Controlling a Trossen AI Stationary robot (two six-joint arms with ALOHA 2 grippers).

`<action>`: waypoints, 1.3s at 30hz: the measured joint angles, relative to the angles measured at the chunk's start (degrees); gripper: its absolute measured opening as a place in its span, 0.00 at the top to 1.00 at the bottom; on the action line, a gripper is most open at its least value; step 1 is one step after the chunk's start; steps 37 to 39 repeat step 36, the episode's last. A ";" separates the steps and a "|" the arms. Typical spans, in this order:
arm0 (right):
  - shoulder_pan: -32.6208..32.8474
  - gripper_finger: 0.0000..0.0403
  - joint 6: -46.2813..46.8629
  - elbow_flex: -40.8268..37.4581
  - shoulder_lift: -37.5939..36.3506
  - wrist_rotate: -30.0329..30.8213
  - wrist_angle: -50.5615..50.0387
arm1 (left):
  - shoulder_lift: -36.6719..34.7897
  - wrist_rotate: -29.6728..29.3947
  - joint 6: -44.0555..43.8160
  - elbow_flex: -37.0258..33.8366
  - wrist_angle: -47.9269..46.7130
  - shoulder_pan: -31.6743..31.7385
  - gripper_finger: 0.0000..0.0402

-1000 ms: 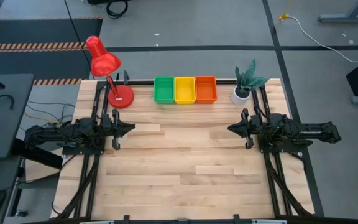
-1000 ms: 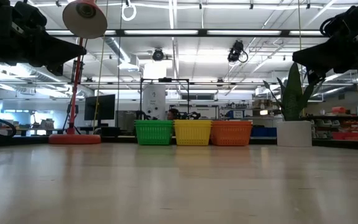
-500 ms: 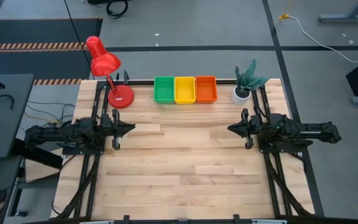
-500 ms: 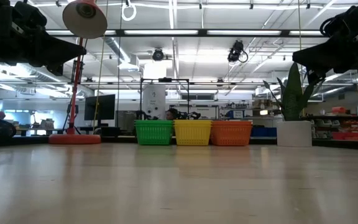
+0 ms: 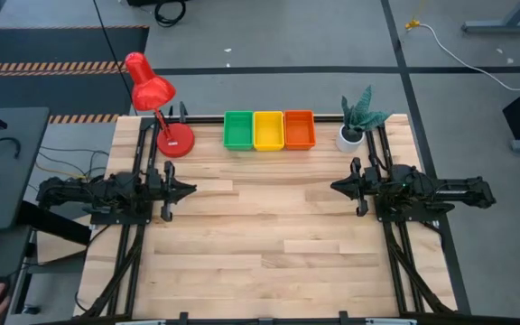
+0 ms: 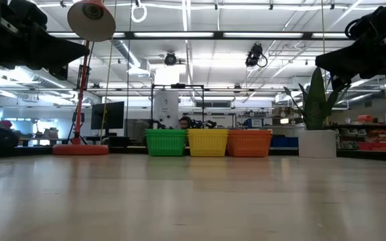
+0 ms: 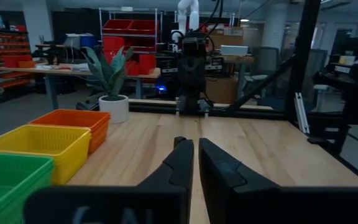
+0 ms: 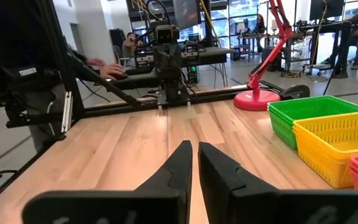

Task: Stack baskets by color
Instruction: Return to Home Position

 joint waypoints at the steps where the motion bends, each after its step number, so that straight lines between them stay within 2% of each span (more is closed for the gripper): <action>1: 0.00 0.92 0.00 0.00 0.00 0.00 0.00 | 0.00 -0.01 0.00 0.00 0.00 0.00 0.93; 39: -0.02 0.92 0.00 0.00 0.00 0.00 0.00 | 0.00 -0.01 0.00 0.00 0.04 0.04 0.92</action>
